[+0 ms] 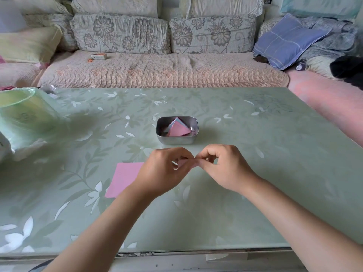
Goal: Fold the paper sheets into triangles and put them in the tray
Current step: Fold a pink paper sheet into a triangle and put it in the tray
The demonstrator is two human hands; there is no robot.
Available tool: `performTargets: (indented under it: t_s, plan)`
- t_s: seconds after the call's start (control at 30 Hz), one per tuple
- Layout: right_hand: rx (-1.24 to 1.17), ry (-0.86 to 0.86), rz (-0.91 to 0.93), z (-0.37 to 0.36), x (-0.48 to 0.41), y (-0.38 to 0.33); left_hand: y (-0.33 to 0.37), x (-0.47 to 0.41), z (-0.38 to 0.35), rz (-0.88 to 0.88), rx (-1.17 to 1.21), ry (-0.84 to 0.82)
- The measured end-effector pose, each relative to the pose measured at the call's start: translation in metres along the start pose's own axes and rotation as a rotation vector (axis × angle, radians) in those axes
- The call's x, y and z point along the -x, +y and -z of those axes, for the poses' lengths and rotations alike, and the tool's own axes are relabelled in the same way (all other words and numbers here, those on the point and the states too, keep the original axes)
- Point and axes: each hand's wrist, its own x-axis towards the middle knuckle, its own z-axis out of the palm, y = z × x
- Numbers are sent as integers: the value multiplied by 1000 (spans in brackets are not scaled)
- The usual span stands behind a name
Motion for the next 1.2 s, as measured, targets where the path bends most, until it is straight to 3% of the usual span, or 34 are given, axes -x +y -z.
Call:
performTargets:
  t_s: [0.27,0.63,0.7,0.83,0.93,1.07,1.2]
  plan:
    - [43,-16,60,0,2,-5,6,-2,9,-92,-148,-9]
    - [11,37,28,5,1,-1,-16,-8,33,110,-127,-25]
    - [-20,56,-4,5,1,2,-20,-8,32,142,-78,21]
    - [-147,79,-88,3,0,3,-11,-5,12,286,298,68]
    - [-252,82,-141,1,-1,1,-4,-4,-2,359,438,139]
    - [-292,37,-180,2,-3,3,0,-4,-8,367,421,185]
    - [-222,15,-132,0,0,0,-1,-2,-11,333,285,128]
